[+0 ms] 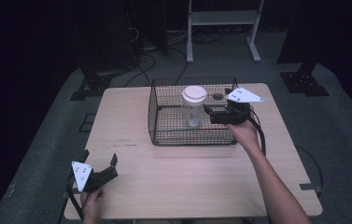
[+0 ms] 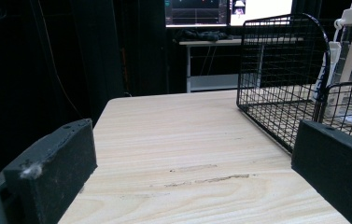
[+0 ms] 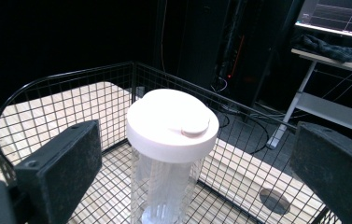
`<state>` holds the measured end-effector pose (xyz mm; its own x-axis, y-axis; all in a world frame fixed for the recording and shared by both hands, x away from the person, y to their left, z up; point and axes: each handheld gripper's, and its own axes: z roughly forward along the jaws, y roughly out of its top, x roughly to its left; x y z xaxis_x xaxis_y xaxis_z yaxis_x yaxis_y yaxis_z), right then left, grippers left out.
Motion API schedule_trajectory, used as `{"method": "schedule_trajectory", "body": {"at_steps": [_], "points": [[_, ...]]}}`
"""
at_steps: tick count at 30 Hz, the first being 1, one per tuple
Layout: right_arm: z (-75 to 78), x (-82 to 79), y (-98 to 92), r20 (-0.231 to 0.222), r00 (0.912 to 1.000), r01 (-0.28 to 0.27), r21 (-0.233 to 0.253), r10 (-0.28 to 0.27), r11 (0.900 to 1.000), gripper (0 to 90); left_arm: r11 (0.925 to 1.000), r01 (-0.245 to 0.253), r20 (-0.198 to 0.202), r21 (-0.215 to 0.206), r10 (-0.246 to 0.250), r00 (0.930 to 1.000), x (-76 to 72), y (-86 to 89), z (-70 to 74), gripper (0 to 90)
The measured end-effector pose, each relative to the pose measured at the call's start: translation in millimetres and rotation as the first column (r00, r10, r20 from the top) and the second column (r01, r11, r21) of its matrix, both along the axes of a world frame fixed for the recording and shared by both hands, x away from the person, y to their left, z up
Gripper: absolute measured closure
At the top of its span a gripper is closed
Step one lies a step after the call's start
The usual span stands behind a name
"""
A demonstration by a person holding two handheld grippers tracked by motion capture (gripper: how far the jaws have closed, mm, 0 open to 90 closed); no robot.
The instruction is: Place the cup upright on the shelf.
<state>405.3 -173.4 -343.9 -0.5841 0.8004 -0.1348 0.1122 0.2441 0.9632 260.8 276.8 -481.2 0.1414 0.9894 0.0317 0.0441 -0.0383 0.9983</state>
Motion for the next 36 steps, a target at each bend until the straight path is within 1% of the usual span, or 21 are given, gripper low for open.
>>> {"method": "schedule_trajectory", "body": {"at_steps": [7, 15, 21, 24, 30, 32, 36], "points": [[-6.3, -9.9, -2.1, -0.009, 0.9999, -0.013, 0.012, 0.013, 1.000, 1.7, 1.0000, 0.000, -0.002, 0.006, 0.000, 1.0000, 0.0, -0.2, 0.0, 0.0], [-13.3, -18.9, -4.6, -0.016, 0.9995, -0.028, 0.010, 0.028, 1.000, 1.7, 1.0000, 0.000, 0.001, 0.000, 0.000, 1.0000, 0.3, -0.3, -0.1, 0.0], [-16.8, -24.6, -9.7, -0.018, 0.9995, -0.026, 0.019, 0.026, 0.999, 1.8, 1.0000, 0.001, -0.001, 0.004, -0.001, 1.0000, 0.1, -0.4, 0.0, 0.0], [-17.8, -27.8, -11.1, -0.018, 0.9995, -0.026, 0.011, 0.026, 1.000, 1.7, 1.0000, 0.000, -0.003, 0.008, 0.000, 1.0000, 0.0, -0.4, 0.0, 0.0], [-19.6, -32.6, -14.7, -0.021, 0.9994, -0.029, 0.018, 0.029, 0.999, 1.7, 1.0000, -0.001, -0.003, 0.007, 0.001, 1.0000, 0.1, -0.6, 0.0, 0.0], [-22.1, -36.6, -16.5, -0.019, 0.9993, -0.031, 0.014, 0.032, 0.999, 1.7, 1.0000, 0.000, -0.003, 0.007, 0.000, 1.0000, 0.1, -0.6, 0.0, 0.0], [-26.6, -39.4, -19.7, -0.024, 0.9993, -0.029, 0.013, 0.029, 0.999, 1.7, 1.0000, -0.001, -0.003, 0.006, 0.001, 1.0000, 0.1, -0.6, 0.0, 0.0]]}}
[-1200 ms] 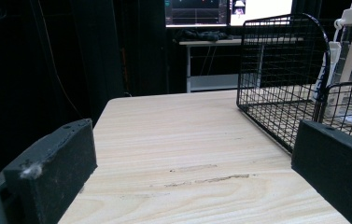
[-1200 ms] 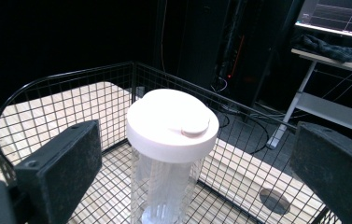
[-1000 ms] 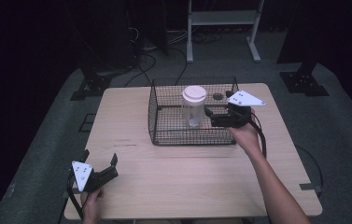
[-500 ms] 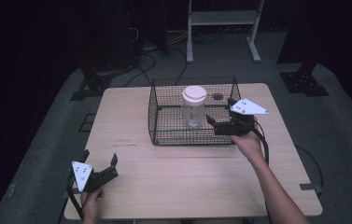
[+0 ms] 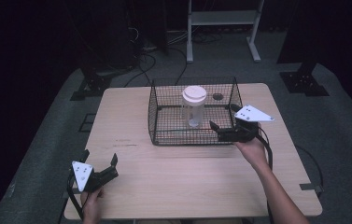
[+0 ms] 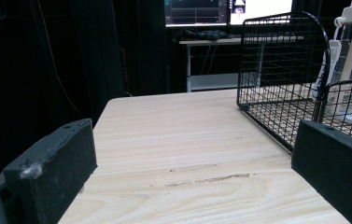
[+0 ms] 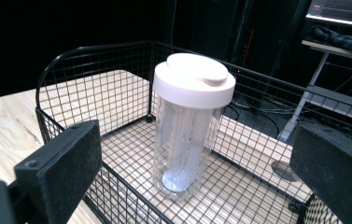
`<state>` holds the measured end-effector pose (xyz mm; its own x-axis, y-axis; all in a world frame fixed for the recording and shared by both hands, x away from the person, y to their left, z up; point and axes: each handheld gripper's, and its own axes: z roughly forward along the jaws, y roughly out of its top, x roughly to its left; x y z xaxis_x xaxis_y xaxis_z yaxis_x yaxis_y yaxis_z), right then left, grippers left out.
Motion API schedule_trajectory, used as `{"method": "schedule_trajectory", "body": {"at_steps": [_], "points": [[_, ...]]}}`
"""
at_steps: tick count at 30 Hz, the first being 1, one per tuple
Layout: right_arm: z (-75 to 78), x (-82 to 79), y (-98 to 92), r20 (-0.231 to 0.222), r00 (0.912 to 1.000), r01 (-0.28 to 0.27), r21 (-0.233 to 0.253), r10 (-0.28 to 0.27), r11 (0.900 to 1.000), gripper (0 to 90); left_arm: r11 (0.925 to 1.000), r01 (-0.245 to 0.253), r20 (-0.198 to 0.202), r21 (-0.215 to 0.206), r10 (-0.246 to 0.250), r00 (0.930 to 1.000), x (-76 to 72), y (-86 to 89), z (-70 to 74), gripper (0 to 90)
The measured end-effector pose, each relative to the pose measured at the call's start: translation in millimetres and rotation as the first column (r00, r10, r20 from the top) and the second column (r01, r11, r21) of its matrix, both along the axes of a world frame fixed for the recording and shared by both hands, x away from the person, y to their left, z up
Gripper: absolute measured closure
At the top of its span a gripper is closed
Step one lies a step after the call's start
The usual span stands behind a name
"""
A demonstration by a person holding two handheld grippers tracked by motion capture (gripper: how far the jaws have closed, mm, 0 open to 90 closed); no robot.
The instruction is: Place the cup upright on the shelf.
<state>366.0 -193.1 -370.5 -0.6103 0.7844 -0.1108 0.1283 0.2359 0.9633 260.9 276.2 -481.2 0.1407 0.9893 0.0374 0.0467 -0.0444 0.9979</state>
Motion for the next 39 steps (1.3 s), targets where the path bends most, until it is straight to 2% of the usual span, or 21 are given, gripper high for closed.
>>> {"method": "schedule_trajectory", "body": {"at_steps": [12, 18, 28, 39], "points": [[-10.6, -10.5, -9.8, -0.022, 0.9997, -0.006, 0.027, 0.007, 1.000, 1.7, 1.0000, -0.001, 0.000, 0.000, 0.001, 1.0000, -0.1, 0.1, 0.0, 0.0], [-14.0, -20.8, -12.2, -0.011, 0.9999, -0.013, -0.003, 0.013, 1.000, 1.7, 1.0000, -0.001, 0.001, -0.002, 0.001, 1.0000, 0.0, 0.4, -0.1, 0.0], [-23.1, -37.0, -18.6, -0.012, 0.9997, -0.021, -0.009, 0.021, 1.000, 1.7, 1.0000, 0.000, 0.002, 0.001, 0.000, 1.0000, -0.2, 0.1, -0.1, 0.0], [-37.7, -52.4, -33.9, -0.030, 0.9995, 0.004, -0.008, -0.004, 1.000, 1.7, 1.0000, 0.001, 0.001, 0.004, -0.001, 1.0000, -0.1, -0.2, -0.1, 0.0]]}}
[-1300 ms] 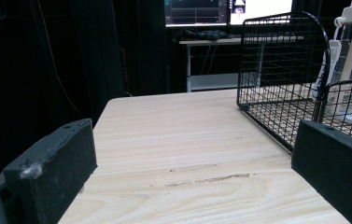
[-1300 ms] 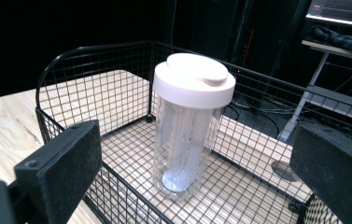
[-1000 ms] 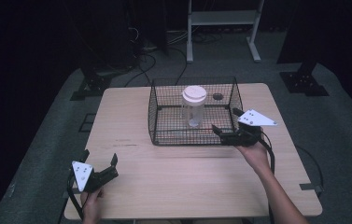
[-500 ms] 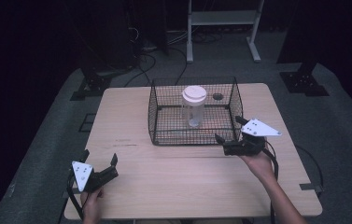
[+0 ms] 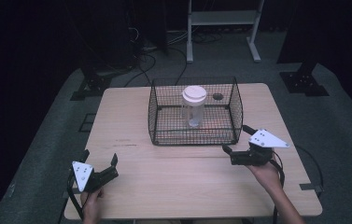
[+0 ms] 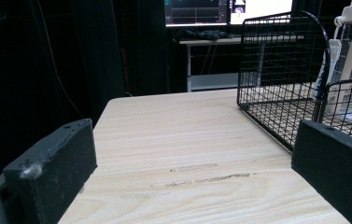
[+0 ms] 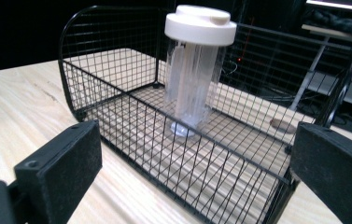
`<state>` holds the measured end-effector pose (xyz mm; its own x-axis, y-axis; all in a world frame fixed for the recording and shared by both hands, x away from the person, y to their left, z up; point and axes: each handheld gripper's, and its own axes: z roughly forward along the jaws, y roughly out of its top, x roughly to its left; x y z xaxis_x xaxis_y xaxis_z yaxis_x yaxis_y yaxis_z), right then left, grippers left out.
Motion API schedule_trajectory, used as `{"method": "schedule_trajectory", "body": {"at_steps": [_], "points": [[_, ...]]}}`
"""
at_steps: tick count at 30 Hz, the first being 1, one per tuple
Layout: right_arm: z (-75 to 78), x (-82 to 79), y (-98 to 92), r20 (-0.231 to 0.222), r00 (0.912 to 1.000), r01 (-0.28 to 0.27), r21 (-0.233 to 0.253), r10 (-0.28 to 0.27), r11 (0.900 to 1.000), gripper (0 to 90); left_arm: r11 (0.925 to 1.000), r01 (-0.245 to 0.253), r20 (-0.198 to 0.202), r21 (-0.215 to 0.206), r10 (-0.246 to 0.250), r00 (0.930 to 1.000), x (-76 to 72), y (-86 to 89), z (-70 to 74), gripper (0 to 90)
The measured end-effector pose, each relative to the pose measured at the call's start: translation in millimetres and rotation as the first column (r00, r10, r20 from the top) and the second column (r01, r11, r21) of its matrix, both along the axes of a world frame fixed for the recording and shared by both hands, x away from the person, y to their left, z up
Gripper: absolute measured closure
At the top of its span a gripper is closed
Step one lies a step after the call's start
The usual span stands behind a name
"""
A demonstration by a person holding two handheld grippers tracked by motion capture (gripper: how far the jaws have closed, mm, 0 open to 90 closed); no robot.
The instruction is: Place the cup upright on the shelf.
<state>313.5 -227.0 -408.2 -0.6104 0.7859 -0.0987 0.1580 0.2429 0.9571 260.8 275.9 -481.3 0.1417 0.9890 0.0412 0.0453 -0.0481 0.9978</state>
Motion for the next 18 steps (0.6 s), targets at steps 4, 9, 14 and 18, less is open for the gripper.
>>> {"method": "schedule_trajectory", "body": {"at_steps": [4, 9, 14, 18], "points": [[-5.3, -4.5, -2.4, 0.002, 1.0000, 0.006, 0.013, -0.006, 1.000, 1.7, 1.0000, 0.000, 0.001, 0.001, 0.000, 1.0000, 0.0, -0.3, -0.1, 0.0], [-12.4, -10.3, -3.9, 0.005, 1.0000, 0.005, 0.007, -0.005, 1.000, 1.7, 1.0000, -0.001, 0.000, 0.000, 0.001, 1.0000, 0.0, -0.1, 0.0, 0.0], [-18.6, -16.4, -8.0, -0.001, 0.9999, 0.011, 0.021, -0.011, 1.000, 1.8, 1.0000, -0.002, -0.001, 0.000, 0.002, 1.0000, -0.1, -0.2, 0.0, 0.0], [-21.7, -19.5, -10.8, -0.002, 0.9999, 0.017, 0.025, -0.017, 1.000, 1.7, 1.0000, -0.002, -0.001, 0.000, 0.002, 1.0000, -0.1, -0.2, 0.0, 0.0]]}}
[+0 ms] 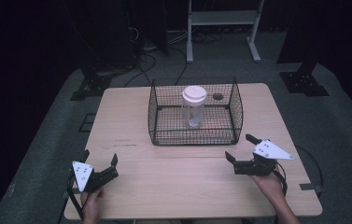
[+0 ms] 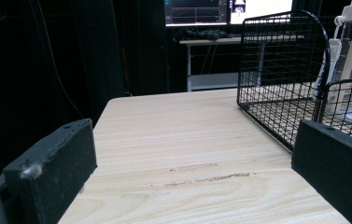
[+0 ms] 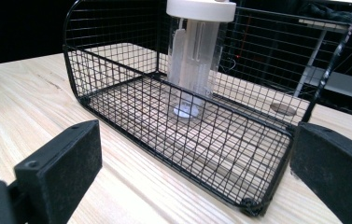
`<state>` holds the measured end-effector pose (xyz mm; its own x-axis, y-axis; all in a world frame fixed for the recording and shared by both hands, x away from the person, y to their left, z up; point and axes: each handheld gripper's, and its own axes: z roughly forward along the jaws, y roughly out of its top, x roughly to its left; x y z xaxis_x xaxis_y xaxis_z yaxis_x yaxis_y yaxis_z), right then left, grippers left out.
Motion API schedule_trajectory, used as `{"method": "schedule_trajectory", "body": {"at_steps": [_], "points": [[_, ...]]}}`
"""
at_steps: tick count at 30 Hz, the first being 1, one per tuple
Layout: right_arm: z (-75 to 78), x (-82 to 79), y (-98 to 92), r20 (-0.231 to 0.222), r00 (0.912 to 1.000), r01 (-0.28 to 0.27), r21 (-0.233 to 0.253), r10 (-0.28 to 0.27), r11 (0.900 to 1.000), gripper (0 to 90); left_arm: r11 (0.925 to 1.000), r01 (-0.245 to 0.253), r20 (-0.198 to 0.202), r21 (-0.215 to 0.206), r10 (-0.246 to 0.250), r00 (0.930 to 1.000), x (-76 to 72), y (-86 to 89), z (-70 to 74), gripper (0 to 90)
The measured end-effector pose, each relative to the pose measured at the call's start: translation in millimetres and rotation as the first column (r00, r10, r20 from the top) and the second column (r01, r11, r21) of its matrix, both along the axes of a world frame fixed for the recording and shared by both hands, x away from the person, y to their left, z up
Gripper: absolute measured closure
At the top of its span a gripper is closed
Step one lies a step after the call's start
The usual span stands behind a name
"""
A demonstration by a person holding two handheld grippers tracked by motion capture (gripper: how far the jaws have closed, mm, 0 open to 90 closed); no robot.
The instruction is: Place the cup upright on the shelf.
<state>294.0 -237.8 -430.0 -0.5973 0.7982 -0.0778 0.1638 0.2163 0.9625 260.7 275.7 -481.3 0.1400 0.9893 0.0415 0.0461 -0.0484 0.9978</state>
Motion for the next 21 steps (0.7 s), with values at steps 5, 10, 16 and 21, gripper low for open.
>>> {"method": "schedule_trajectory", "body": {"at_steps": [5, 10, 16, 21], "points": [[-5.8, -5.0, -4.6, -0.018, 0.9998, 0.007, -0.001, -0.007, 1.000, 1.7, 1.0000, 0.001, -0.001, -0.001, -0.001, 1.0000, 0.1, 0.0, 0.0, 0.0], [-9.8, -8.5, -7.7, -0.023, 0.9997, 0.010, 0.002, -0.010, 1.000, 1.7, 1.0000, 0.000, 0.000, 0.002, 0.000, 1.0000, -0.1, 0.0, 0.0, 0.0], [-14.2, -12.7, -9.6, -0.029, 0.9994, 0.016, 0.003, -0.015, 1.000, 1.7, 1.0000, 0.001, 0.001, 0.006, -0.001, 1.0000, -0.2, -0.4, -0.1, 0.0], [-16.9, -17.0, -12.7, -0.032, 0.9993, 0.018, 0.016, -0.018, 1.000, 1.7, 1.0000, -0.001, 0.000, 0.003, 0.001, 1.0000, -0.2, 0.0, 0.0, 0.0]]}}
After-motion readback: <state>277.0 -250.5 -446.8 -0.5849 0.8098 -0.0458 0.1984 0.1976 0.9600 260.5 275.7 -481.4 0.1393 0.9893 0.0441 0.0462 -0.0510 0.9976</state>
